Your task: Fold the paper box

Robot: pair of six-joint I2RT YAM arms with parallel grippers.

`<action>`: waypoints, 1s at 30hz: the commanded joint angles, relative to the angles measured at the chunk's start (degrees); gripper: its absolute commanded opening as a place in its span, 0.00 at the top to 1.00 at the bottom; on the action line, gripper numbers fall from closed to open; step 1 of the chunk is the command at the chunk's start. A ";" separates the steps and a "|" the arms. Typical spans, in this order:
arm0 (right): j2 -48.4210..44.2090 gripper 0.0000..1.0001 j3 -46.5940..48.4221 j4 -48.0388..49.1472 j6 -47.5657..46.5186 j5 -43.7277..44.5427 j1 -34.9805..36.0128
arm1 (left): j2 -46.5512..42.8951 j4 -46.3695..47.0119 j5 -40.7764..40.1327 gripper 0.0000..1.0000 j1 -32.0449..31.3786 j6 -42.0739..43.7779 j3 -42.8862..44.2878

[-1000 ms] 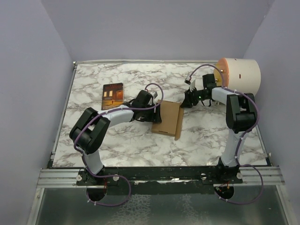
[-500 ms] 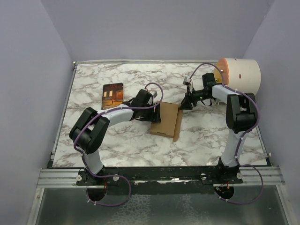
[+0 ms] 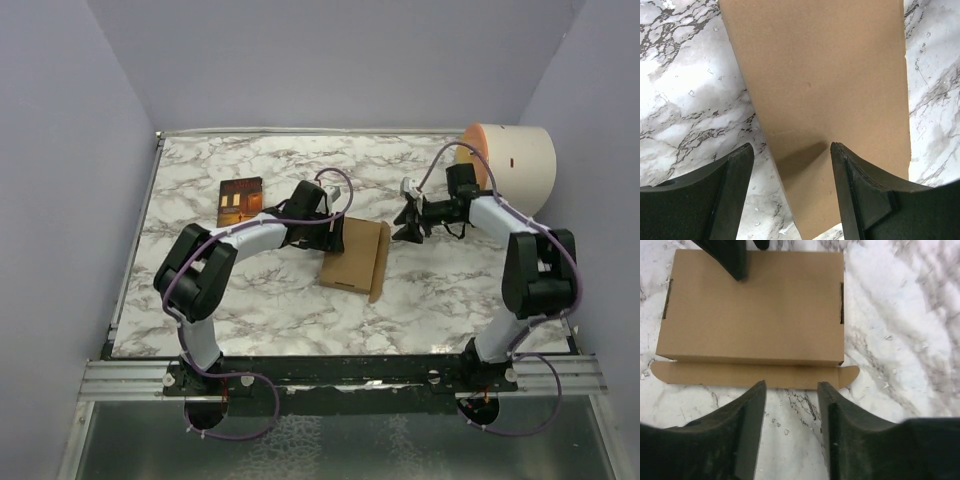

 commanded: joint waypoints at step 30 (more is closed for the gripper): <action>-8.83 0.95 -16.16 6.39 -11.37 15.88 18.36 | 5.87 3.64 5.86 0.43 0.53 7.73 6.13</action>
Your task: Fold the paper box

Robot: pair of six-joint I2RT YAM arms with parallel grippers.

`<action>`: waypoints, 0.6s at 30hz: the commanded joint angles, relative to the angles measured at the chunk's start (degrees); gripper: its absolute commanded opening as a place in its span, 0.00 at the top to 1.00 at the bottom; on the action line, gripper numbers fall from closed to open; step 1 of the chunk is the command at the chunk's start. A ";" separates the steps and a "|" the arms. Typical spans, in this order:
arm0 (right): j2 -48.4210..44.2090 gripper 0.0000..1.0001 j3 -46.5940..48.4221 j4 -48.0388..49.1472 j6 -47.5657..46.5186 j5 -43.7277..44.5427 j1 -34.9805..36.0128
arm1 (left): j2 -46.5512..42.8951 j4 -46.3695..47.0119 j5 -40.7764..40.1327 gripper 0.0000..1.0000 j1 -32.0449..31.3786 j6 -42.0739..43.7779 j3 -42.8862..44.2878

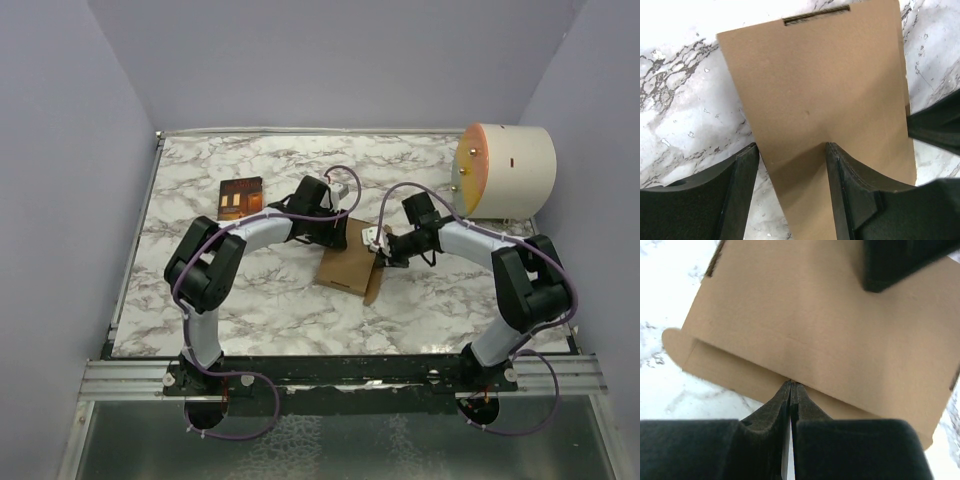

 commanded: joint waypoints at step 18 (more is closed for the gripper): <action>-1.41 0.77 -0.75 -1.98 2.86 -4.02 16.42 | 7.70 5.29 4.78 0.47 -2.56 1.24 11.85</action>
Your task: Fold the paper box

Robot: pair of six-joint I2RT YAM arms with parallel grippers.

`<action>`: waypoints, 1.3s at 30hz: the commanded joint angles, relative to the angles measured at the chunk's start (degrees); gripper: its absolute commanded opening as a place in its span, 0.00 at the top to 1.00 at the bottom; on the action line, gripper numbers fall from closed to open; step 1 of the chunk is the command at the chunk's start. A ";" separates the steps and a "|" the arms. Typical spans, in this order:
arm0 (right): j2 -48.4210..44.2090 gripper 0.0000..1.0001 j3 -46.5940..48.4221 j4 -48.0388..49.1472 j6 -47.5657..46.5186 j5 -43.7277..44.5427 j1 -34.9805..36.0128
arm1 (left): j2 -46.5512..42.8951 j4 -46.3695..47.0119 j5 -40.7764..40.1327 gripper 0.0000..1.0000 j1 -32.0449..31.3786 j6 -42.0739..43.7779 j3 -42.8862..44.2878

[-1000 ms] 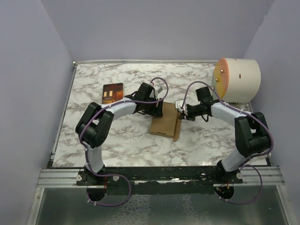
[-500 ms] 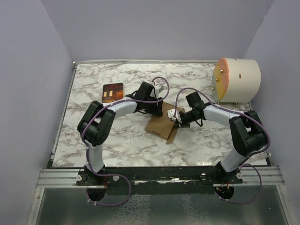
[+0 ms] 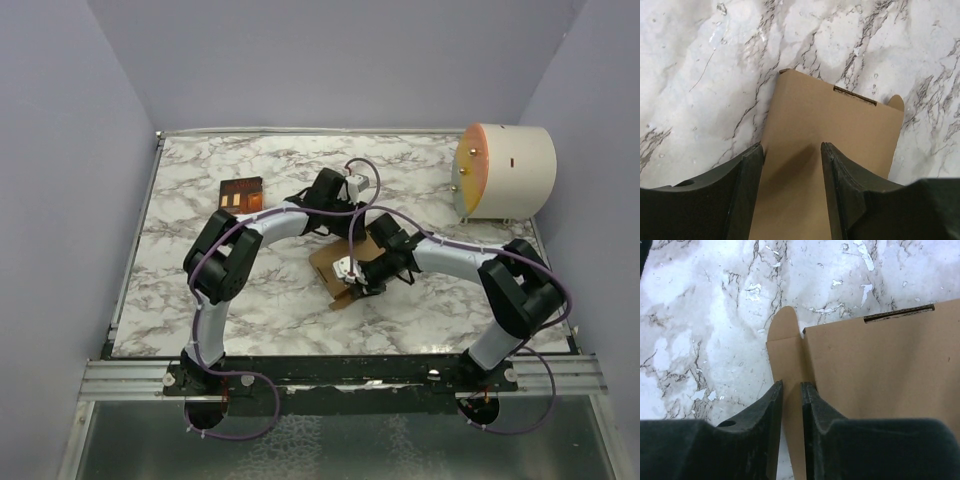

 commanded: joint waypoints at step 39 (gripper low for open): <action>-2.13 0.90 -0.65 0.72 6.57 0.04 -27.22 | -29.73 15.55 -14.17 0.89 2.04 -24.53 -39.03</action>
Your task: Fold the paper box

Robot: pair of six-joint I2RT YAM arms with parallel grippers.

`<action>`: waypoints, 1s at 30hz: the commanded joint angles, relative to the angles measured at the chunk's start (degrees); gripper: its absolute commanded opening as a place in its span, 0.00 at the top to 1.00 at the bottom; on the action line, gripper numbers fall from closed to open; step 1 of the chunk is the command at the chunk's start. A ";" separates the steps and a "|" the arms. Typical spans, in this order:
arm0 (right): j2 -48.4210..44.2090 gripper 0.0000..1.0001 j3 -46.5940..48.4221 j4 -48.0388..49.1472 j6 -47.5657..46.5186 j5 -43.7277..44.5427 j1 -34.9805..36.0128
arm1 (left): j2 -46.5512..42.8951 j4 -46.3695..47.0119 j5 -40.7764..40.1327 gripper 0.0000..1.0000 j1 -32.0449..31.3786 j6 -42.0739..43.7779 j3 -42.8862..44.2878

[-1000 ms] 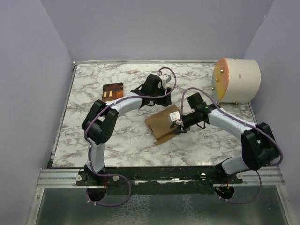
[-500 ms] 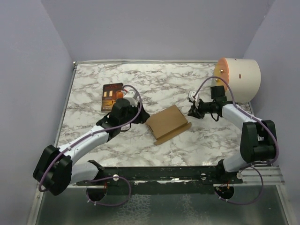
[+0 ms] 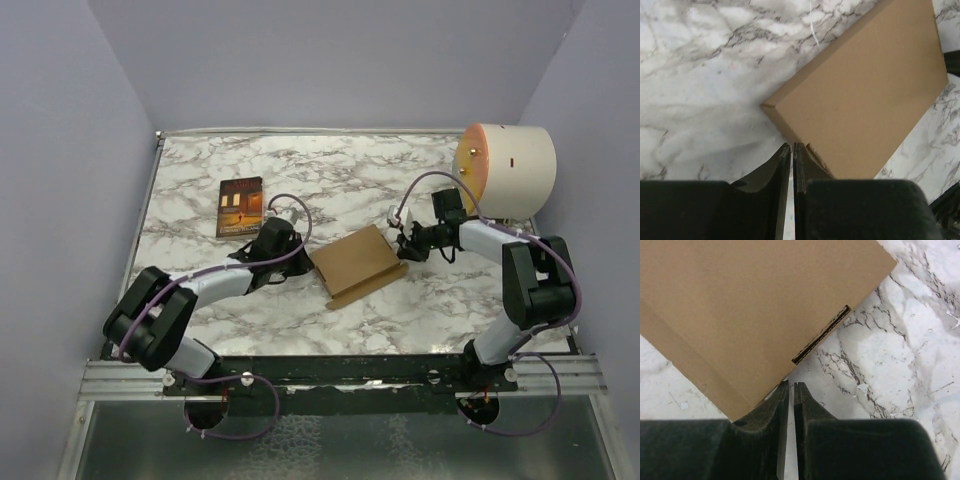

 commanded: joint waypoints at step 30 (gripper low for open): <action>-17.01 0.66 -3.27 -19.91 -23.16 -12.16 1.22 | 3.77 -13.40 1.83 0.66 4.09 15.49 21.37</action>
